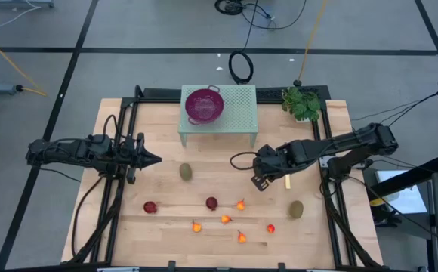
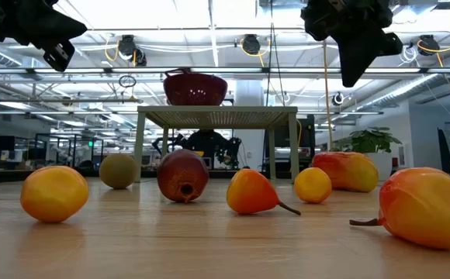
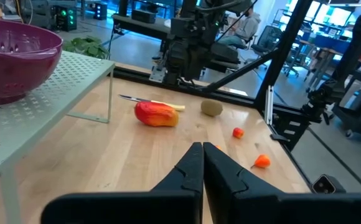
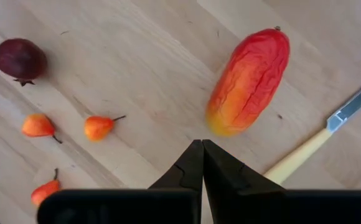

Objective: Pick & Place Fruit
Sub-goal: Put the mango into the violet strainer bowl on the shelf

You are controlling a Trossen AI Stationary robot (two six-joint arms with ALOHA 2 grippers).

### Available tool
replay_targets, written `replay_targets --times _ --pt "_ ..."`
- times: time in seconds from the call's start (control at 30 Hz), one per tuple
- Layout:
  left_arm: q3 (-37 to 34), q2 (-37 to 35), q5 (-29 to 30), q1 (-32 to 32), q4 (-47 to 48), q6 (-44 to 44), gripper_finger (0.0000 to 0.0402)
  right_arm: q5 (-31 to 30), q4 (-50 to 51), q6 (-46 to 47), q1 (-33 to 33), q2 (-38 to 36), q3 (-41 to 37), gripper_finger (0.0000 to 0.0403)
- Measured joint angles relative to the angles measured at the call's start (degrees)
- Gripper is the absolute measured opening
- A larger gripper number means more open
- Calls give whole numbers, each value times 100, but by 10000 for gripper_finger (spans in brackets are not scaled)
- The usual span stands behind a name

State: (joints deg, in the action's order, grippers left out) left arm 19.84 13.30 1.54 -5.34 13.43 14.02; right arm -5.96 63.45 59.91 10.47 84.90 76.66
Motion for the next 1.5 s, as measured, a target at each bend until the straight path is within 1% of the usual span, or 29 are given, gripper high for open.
replay_targets --times 0.1,0.27,0.4,0.5,0.63,0.87,0.97,1.1,1.3,1.5 --pt "0 0 0 1 0 21 13 -16 -10 -78 -54 -2 0 20" --pt "0 0 0 0 0 19 2 -14 -17 -96 -148 -2 0 49" --pt "0 0 2 0 0 22 12 -2 -19 -102 -208 -2 0 79" --pt "0 0 2 1 0 21 12 0 -19 -104 -242 -2 0 105" --pt "0 0 2 0 0 19 2 -2 -19 -75 -270 -2 0 143" --pt "2 0 2 0 0 17 16 -32 -21 72 -270 -2 -15 208" --pt "2 0 2 0 1 22 16 -170 -23 93 -268 -4 -132 234" --pt "2 0 3 0 0 73 17 -147 -40 93 -314 -4 -385 264" --pt "2 0 4 1 0 145 17 -131 -225 103 -506 -4 -769 293" --pt "2 0 5 0 -1 263 17 172 -725 79 -722 -4 -1086 299"
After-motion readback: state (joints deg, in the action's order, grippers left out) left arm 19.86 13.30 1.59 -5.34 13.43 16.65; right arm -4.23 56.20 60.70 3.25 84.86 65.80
